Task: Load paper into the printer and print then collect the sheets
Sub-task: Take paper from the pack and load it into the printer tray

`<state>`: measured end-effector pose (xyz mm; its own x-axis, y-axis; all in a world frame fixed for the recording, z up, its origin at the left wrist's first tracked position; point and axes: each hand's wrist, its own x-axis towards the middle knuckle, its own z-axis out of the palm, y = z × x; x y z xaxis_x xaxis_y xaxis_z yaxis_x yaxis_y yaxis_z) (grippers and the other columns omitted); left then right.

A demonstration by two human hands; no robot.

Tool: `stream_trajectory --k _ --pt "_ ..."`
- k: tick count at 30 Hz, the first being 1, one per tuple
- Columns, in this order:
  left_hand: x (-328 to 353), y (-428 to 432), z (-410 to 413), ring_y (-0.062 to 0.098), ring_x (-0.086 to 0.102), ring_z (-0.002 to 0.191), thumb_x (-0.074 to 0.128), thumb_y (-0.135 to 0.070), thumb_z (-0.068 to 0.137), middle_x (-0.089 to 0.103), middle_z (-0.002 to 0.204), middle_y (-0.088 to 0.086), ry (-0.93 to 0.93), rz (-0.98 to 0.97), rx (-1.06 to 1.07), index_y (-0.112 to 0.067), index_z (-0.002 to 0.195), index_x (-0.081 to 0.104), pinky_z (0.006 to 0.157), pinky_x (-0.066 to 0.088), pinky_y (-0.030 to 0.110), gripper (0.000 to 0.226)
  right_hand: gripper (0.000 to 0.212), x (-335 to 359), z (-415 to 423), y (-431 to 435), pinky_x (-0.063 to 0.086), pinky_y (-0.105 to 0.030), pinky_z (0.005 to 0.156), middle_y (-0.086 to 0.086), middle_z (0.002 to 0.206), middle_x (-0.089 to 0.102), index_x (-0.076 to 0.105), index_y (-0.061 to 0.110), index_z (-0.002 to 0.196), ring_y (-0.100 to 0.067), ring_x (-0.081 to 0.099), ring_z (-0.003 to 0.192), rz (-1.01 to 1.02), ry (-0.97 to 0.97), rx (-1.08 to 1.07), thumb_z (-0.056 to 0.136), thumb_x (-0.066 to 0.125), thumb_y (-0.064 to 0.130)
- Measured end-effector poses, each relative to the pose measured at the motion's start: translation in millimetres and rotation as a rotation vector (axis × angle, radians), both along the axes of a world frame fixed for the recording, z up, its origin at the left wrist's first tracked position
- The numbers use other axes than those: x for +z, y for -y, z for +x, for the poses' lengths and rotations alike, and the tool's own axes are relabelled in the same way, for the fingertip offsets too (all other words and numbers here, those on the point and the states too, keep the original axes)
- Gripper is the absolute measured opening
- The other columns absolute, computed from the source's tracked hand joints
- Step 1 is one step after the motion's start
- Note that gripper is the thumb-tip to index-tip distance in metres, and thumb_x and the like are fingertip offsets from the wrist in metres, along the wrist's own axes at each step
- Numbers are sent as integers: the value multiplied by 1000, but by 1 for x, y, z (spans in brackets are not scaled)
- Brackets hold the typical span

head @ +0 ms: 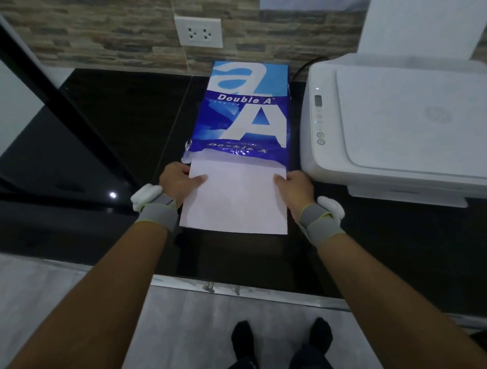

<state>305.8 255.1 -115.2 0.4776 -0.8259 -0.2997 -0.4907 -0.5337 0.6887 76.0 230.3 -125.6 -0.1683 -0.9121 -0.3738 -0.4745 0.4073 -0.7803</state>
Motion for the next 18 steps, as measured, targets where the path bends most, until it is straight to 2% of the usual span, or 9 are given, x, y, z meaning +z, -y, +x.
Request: stream_trajectory --k 2,3,5,7,10,13,15,17,18 --pt "-2 -2 9 31 69 91 79 -25 78 71 104 17 -86 135 -107 1 100 66 79 60 42 37 20 -4 -3 -1 39 -24 66 -8 79 63 65 6 79 -20 58 74 -23 -34 28 86 59 24" --pt "-1 -3 14 27 69 83 79 -24 78 71 98 14 -149 221 -157 1 99 66 67 62 36 35 19 -5 -6 -5 43 -26 67 -9 80 63 65 5 79 -22 60 75 2 -28 59 86 59 23" --pt "2 -5 21 16 66 70 79 -27 77 68 84 5 -221 361 -211 -7 87 63 43 56 21 27 21 -5 -13 -14 56 -34 62 -12 79 67 62 9 71 -26 64 70 151 99 120 88 59 21" --pt "4 -7 25 14 65 67 76 -36 78 67 78 3 -236 401 -204 -13 77 59 36 51 16 28 28 0 -20 -24 57 -32 46 -9 71 66 56 13 68 -23 64 56 323 284 137 92 57 27" --pt "0 -1 25 19 64 70 68 -44 83 66 84 8 -282 283 -127 -9 76 58 46 55 25 37 30 7 -19 -18 54 -29 44 -7 72 65 57 14 76 -23 65 57 333 363 82 92 51 38" --pt "-3 8 14 33 66 93 62 -45 88 66 101 18 -232 93 -65 -8 84 59 80 59 46 38 27 11 -6 -4 57 -37 58 -9 82 68 58 16 74 -27 66 70 240 355 -9 90 55 37" --pt "-4 10 9 35 66 101 61 -46 88 67 101 15 -176 27 -49 -13 82 63 94 54 46 34 22 7 2 1 58 -49 76 -14 98 71 61 14 72 -33 69 86 171 303 -26 86 62 32" --pt "-7 8 8 31 67 100 64 -44 87 70 103 12 -190 12 -71 -14 94 68 95 53 42 31 14 3 6 -1 55 -52 87 -19 107 71 68 9 87 -34 68 93 132 293 -9 82 69 22" --pt "-9 6 9 29 68 98 66 -41 86 71 105 11 -204 13 -96 -12 101 69 94 54 41 32 20 2 7 -2 55 -51 88 -19 108 70 68 6 97 -33 68 93 131 299 3 81 70 17"
